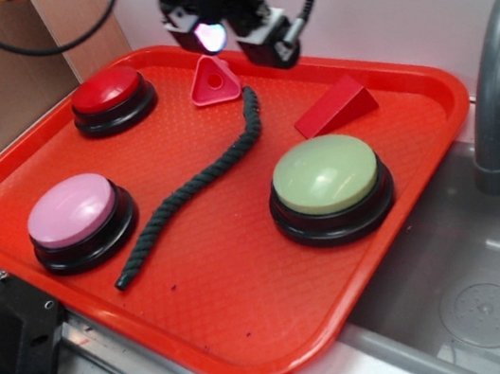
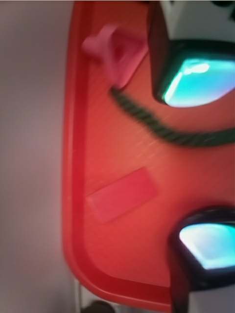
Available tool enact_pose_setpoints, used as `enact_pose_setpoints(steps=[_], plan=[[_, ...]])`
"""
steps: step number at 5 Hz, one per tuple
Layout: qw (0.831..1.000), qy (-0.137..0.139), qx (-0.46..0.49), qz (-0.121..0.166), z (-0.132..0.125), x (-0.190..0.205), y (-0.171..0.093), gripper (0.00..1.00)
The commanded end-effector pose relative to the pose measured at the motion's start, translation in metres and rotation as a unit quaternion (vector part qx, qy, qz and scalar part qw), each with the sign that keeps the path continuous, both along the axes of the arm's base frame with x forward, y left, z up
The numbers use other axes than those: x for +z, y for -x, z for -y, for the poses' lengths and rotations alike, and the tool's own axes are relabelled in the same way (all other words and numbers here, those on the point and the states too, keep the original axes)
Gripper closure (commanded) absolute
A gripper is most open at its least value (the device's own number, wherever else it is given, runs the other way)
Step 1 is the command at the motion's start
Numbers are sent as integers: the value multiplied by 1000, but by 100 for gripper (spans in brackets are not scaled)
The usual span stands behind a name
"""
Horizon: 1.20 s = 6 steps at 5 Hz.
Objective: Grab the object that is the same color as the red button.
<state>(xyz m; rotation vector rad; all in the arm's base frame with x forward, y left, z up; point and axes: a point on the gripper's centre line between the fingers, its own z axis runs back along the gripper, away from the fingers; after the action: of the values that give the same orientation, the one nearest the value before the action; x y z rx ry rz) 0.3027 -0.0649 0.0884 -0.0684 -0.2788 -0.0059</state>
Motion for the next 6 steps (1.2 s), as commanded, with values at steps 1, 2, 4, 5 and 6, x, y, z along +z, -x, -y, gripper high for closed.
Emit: enact_pose_setpoints(steps=[1, 2, 4, 5, 6], plan=[[999, 34, -38, 18, 19, -18, -37, 0], [997, 34, -62, 10, 26, -30, -43, 0], [997, 7, -80, -8, 35, -48, -48, 0], [997, 2, -76, -11, 35, -51, -47, 13], [996, 6, -83, -19, 32, -48, -46, 100]])
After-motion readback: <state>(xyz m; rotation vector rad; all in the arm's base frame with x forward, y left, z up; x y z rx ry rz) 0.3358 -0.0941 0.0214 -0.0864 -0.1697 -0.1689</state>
